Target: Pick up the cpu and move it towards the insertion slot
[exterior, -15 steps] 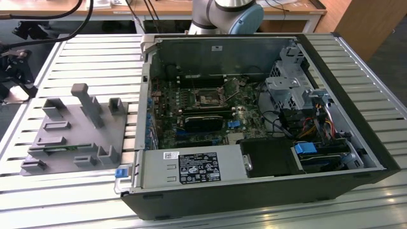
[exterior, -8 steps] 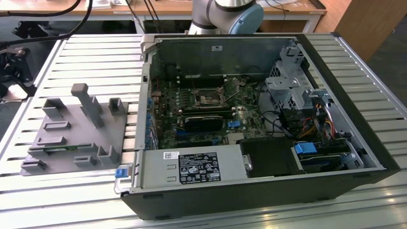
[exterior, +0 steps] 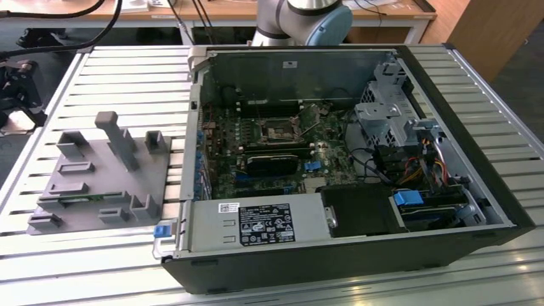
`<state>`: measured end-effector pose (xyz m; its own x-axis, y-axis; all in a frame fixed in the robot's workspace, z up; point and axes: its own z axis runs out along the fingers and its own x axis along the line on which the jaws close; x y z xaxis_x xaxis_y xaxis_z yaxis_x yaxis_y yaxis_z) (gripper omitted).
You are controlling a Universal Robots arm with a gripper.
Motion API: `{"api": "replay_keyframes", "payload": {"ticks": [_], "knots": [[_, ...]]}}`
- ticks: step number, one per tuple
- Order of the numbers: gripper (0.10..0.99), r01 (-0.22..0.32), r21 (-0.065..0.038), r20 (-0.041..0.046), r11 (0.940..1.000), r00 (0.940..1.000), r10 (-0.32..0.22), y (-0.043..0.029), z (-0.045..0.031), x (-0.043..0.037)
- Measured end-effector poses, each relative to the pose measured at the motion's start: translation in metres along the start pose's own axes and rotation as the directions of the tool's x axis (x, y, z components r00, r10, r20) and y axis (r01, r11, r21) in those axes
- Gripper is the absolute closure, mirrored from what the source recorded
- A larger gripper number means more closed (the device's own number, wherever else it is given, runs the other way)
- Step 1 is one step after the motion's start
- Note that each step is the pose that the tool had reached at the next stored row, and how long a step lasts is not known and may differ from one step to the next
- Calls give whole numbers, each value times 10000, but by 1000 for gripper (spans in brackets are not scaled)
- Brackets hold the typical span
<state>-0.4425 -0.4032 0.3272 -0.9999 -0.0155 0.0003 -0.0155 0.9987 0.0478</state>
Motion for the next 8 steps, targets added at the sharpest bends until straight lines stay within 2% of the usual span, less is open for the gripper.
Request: {"api": "replay_keyframes", "payload": {"ticks": [8], "knots": [[541,0,0,-1,10000,10000,0,3,-66,0]]}}
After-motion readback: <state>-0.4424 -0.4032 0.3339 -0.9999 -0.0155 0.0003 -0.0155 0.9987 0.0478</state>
